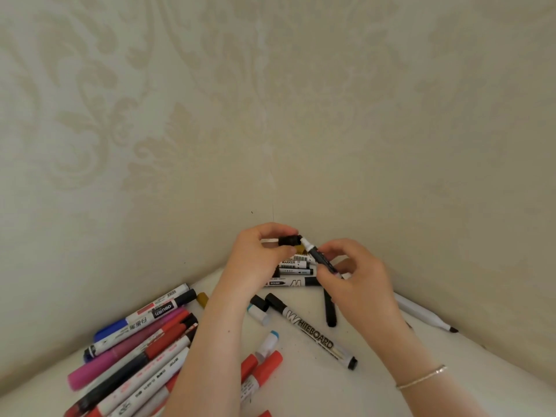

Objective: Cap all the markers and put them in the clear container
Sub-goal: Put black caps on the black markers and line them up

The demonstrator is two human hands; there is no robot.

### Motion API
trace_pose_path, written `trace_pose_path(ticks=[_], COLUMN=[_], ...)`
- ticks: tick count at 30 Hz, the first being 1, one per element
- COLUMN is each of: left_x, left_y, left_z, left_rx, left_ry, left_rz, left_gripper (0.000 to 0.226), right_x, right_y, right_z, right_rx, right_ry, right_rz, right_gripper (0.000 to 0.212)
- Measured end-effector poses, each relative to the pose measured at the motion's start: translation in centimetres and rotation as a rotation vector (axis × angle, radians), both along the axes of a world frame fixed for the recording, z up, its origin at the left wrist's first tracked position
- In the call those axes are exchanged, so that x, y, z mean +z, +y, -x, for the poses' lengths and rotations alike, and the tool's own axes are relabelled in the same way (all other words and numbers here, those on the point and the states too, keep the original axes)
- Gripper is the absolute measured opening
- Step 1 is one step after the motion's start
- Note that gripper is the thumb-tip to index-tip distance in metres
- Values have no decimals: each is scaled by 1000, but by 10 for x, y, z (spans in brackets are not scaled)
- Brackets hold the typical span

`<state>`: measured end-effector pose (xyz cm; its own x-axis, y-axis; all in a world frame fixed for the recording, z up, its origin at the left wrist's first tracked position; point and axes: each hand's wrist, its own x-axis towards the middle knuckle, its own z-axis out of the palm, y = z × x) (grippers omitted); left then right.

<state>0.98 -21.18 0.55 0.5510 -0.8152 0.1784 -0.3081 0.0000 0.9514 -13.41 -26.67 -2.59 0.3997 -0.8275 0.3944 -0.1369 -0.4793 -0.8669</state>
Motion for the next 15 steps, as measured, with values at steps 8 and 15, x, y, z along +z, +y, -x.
trace_pose_path(ticks=[8,15], left_x=[-4,-9], left_y=[-2,-3], left_z=[-2,-1], left_rx=[-19,-153], left_ry=[-99,-70], left_rz=[-38,-60], left_gripper=[34,35], right_x=[0,-1], right_y=[1,0], right_z=[2,5], right_rx=[-16,-5], right_ry=[151,112], right_rz=[45,53], right_gripper=[28,32])
